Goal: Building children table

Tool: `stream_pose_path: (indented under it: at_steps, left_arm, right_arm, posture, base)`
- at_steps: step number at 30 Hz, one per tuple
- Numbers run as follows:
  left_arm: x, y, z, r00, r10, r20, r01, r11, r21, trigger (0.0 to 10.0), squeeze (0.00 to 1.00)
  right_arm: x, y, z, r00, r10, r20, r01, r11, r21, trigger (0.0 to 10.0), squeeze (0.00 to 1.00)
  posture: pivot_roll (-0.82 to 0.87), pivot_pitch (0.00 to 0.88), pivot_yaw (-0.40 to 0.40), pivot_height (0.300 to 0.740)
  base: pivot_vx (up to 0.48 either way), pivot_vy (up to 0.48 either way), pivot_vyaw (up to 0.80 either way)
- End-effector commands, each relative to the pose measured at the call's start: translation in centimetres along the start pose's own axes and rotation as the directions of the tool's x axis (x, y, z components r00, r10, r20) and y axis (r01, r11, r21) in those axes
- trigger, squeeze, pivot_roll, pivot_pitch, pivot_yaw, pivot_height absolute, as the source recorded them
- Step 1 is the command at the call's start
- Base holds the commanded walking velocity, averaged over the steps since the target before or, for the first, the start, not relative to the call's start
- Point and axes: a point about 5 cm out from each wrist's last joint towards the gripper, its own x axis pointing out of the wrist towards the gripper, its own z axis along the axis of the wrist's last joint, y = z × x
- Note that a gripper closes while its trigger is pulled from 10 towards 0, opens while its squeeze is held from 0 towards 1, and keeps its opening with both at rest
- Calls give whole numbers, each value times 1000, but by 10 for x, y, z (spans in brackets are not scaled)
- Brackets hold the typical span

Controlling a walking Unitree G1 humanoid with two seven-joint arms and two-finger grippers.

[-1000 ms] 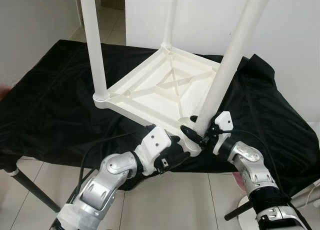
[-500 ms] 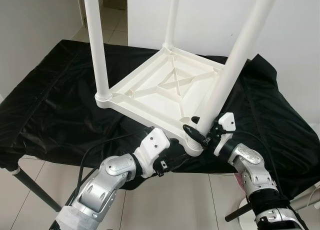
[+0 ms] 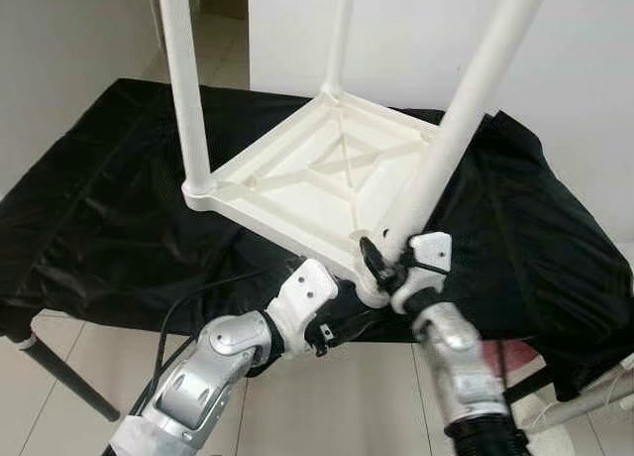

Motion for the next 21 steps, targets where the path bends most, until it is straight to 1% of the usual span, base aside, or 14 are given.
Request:
stream_pose_path:
  at_steps: [1, 2, 3, 4, 5, 6, 10, 13, 18, 21]
  left_arm:
    - [1, -5, -1, 1000, -27, -7, 27, 1000, -6, 10000, 0]
    - [1, -5, -1, 1000, -27, -7, 27, 1000, -6, 10000, 0]
    - [1, -4, 0, 1000, -23, -6, 23, 1000, -7, 10000, 0]
    - [1, -4, 0, 1000, -23, -6, 23, 1000, -7, 10000, 0]
    - [0, -4, 0, 1000, -21, -6, 21, 1000, -7, 10000, 0]
    - [0, -4, 0, 1000, -19, -5, 19, 1000, -9, 10000, 0]
    - [0, -3, 0, 1000, -19, -5, 19, 1000, -9, 10000, 0]
    - [0, -1, 1, 1000, -12, -4, 12, 1000, -2, 10000, 0]
    - [0, 1, 1, 1000, -10, -9, 10, 1000, 7, 10000, 0]
    - [1, 1, 1, 1000, -10, -6, 10, 1000, 7, 10000, 0]
  right_arm:
    - [-9, -7, -16, 988, -130, -85, 130, 992, -2, 10000, 0]
    - [-11, -4, -17, 982, -174, -76, 174, 985, -6, 10000, 0]
    - [-14, 6, -17, 983, -164, -82, 166, 986, 24, 10000, 0]
    - [-14, 6, -17, 983, -164, -82, 166, 986, 24, 10000, 0]
    - [-14, 13, -15, 989, -128, -69, 130, 991, 30, 10000, 0]
    - [-13, 15, -12, 992, -111, -52, 112, 993, 22, 10000, 0]
    - [-12, 15, -12, 992, -108, -63, 111, 993, 35, 10000, 0]
    - [-15, 16, -16, 987, -125, -98, 130, 990, 46, 10000, 0]
    - [-12, 19, -17, 985, -127, -120, 132, 991, 35, 10000, 0]
    - [-12, 20, -16, 985, -131, -116, 134, 991, 25, 10000, 0]
  posture:
    - [6, 37, -73, 740]
    - [6, 37, -73, 740]
    - [7, 39, -70, 740]
    - [7, 39, -70, 740]
    - [6, 37, -70, 740]
    - [1, 36, -68, 740]
    - [1, 36, -68, 740]
    - [8, 30, -71, 740]
    - [11, 22, -71, 740]
    - [10, 21, -75, 740]
  base:
    - [0, 0, 0]
    - [0, 0, 0]
    - [0, 0, 0]
    - [0, 0, 0]
    - [0, 0, 0]
    - [0, 0, 0]
    - [0, 0, 0]
    - [0, 0, 0]
    - [0, 0, 0]
    - [0, 0, 0]
